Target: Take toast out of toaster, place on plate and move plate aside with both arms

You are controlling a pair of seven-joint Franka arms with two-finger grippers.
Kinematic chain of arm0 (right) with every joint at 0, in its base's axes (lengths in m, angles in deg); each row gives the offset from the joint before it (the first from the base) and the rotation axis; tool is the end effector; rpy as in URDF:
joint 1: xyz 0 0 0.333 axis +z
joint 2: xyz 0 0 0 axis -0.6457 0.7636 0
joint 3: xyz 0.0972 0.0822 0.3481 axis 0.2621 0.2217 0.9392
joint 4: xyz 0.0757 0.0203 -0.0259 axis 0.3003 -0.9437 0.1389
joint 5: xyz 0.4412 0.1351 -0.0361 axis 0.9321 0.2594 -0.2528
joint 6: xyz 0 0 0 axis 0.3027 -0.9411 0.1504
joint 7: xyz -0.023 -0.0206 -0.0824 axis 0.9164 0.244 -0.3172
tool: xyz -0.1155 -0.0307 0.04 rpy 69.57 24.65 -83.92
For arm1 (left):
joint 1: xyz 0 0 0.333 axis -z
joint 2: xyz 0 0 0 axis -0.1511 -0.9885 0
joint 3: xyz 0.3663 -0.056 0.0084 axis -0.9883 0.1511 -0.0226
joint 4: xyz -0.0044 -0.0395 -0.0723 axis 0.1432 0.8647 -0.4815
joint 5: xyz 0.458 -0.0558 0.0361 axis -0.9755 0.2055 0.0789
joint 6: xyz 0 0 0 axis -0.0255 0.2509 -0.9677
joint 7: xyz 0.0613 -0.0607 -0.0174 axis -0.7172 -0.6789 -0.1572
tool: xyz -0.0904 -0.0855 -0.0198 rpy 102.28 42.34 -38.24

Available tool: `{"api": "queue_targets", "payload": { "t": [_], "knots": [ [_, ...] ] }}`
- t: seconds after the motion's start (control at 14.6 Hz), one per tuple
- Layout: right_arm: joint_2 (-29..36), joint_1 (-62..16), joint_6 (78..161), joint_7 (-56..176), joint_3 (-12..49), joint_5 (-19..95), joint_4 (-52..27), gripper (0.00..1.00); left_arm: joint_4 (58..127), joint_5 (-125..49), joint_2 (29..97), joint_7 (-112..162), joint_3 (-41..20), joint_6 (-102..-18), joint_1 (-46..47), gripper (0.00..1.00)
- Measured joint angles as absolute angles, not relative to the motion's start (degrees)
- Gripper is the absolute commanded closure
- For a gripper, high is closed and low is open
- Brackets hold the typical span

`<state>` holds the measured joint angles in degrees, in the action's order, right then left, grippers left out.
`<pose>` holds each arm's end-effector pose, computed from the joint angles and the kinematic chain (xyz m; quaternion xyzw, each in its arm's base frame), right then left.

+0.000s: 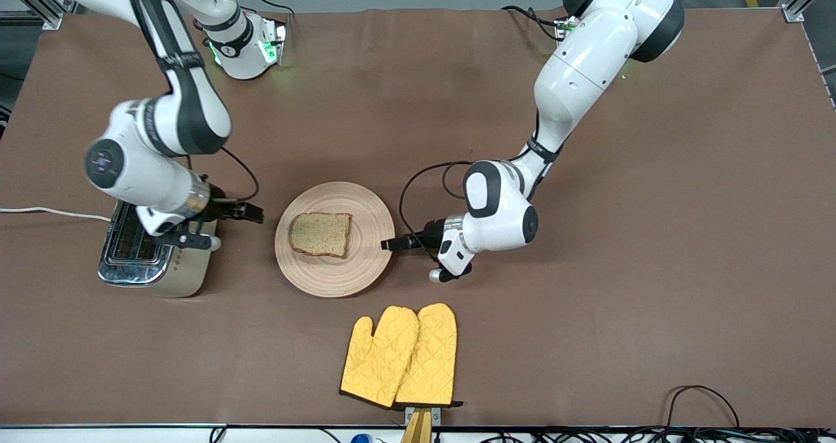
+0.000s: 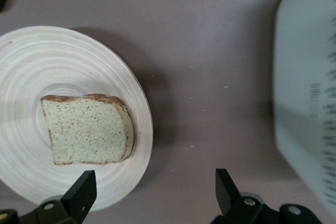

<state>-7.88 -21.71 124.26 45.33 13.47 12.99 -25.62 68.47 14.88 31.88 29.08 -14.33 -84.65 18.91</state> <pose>0.6534 0.1108 0.3621 -0.9947 0.0672 0.0406 0.0663 0.6721 -0.5442 0.1369 0.8855 0.1309 -0.1092 0.4322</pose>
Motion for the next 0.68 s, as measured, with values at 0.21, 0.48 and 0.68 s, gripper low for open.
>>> {"api": "queue_targets", "payload": {
  "t": [0.21, 0.48, 0.68],
  "knots": [
    [-12.2, -23.2, 117.69, 45.37, 12.55, 9.65, -20.86, 0.0, 68.23, 15.3, 31.08, 31.89, -14.0, -84.83, 19.42, 0.02],
    [-18.87, -26.23, 111.24, 46.92, 12.34, 4.87, -19.99, 0.0, 67.97, 15.31, 31.01, 36.25, -13.98, -87.14, 21.38, 0.12],
    [-24.06, -29.91, 106.79, 51.54, 12.19, 2.68, -19.83, 0.0, 67.96, 15.31, 30.36, 40.08, -13.98, -89.53, 22.83, 0.16]
  ]
}}
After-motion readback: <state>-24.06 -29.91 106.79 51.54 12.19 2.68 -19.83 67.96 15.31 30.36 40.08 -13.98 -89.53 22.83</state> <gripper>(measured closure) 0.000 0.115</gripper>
